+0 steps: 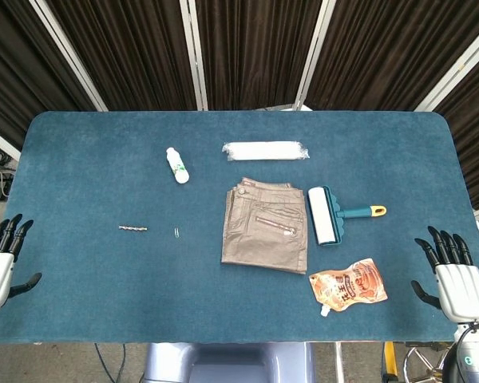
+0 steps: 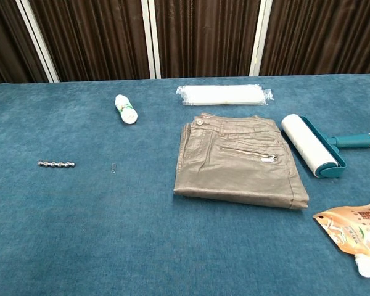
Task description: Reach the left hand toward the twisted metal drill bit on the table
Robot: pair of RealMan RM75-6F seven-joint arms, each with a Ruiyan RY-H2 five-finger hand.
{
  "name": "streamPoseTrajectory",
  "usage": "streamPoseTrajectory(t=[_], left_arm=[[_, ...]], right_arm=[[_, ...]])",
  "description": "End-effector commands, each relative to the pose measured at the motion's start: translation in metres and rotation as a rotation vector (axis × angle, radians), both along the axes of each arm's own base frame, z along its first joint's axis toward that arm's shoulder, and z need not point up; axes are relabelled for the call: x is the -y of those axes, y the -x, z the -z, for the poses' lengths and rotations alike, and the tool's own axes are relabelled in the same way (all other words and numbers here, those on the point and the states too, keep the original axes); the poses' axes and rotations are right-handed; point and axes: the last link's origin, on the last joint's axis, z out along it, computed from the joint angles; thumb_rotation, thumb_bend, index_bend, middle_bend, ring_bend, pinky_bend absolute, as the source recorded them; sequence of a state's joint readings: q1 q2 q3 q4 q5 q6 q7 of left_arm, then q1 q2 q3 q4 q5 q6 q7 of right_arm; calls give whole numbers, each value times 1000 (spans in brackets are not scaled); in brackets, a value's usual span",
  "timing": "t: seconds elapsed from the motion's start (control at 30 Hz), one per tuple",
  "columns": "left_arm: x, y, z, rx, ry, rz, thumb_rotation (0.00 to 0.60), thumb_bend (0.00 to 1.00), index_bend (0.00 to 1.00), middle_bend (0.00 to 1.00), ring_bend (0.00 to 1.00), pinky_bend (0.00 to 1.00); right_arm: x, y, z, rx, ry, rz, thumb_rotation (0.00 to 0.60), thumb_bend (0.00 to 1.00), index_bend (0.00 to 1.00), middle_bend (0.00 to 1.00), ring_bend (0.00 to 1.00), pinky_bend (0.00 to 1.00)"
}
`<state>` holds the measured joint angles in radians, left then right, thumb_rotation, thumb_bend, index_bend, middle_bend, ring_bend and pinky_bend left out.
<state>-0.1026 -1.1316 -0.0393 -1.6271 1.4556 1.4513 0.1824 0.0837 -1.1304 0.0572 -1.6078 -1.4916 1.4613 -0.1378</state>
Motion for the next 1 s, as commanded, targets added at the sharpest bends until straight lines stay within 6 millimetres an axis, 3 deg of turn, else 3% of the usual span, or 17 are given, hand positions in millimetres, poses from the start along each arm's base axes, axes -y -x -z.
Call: streamPoseTrajectory(t=[0.03,0.27,0.43,0.6,0.87,1.0], left_arm=[[0,0,0,5,0,-7,600,208,80,0,0,0],[-13,-9,7,39,19,-13,600,208,203,0,0,0],[-35,-26,17,65,51,-22,600,208,306,0,0,0],[-70,-54,44,19,82,-5,600,223,348,0,0,0],[-109,-90,91,-82,139,33,600,297,429,0,0,0],[-119,-98,108,-101,161,18,600,299,432,0,0,0]], right_arm=[[0,0,1,0,-3,1,600,164,172,6,0,0],[0,0,1,6,-2,1,600,164,175,6,0,0],[0,-2,1,7,-6,-12,600,165,176,6,0,0],[0,-2,1,16,-7,-11,600,165,177,6,0,0],[-1,1,-2,35,-6,0,600,164,179,6,0,0],[-1,1,-3,40,-7,4,600,165,180,6,0,0]])
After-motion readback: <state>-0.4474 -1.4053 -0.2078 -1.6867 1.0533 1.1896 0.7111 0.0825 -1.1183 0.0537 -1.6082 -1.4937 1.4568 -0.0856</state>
